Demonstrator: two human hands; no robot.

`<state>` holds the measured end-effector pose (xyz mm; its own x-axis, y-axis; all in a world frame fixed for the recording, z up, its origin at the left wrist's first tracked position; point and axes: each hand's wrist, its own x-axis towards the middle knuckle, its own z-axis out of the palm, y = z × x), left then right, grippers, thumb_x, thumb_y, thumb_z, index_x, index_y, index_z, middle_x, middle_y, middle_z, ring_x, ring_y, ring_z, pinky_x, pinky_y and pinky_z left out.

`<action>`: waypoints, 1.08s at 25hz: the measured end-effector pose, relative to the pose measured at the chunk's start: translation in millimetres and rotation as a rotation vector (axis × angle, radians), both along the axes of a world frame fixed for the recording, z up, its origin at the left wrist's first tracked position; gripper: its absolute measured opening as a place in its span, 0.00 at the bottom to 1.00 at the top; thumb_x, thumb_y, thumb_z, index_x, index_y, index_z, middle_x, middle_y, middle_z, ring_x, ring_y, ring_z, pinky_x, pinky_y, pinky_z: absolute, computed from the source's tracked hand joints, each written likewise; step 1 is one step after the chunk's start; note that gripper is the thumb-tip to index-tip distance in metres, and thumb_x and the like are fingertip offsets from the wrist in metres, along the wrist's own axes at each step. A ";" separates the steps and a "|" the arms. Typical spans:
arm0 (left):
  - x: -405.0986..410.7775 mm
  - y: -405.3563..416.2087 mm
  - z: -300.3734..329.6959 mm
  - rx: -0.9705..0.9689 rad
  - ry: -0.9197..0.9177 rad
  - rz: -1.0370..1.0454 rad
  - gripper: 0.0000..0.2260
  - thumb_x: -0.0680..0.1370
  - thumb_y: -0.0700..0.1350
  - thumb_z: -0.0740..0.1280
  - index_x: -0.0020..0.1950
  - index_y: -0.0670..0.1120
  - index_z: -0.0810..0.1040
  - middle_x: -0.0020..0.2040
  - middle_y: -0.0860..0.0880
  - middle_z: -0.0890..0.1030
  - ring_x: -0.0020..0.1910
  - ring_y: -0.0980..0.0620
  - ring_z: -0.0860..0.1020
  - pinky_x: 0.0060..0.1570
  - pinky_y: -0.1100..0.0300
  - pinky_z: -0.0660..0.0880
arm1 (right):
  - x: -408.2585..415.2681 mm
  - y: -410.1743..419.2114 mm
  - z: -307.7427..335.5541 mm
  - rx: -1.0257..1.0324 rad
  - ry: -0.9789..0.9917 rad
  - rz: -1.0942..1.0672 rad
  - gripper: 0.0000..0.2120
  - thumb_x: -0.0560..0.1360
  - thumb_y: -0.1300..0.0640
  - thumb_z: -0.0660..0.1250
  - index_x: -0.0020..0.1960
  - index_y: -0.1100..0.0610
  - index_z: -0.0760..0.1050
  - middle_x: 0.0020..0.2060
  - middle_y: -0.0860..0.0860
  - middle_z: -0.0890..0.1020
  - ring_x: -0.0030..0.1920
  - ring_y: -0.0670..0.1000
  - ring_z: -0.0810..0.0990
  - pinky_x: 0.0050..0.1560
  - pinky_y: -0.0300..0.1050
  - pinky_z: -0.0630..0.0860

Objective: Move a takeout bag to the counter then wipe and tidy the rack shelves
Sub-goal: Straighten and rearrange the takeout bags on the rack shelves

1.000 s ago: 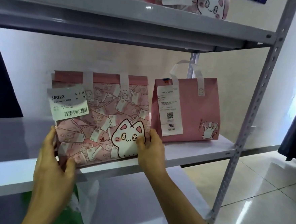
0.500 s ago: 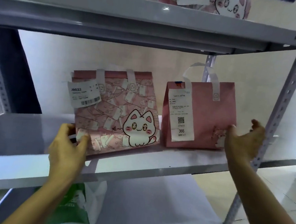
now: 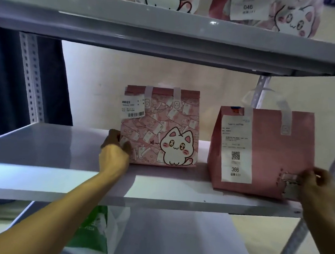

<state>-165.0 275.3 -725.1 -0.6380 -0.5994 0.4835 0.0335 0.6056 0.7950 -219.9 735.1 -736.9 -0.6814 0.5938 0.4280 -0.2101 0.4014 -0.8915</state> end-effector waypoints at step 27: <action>191.2 17.7 -23.4 0.124 0.191 -0.641 0.14 0.82 0.54 0.60 0.66 0.63 0.73 0.62 0.61 0.79 0.62 0.59 0.77 0.53 0.70 0.75 | 139.7 -157.1 -6.8 -0.056 0.114 0.375 0.08 0.82 0.53 0.62 0.51 0.45 0.79 0.40 0.43 0.85 0.37 0.40 0.81 0.37 0.38 0.77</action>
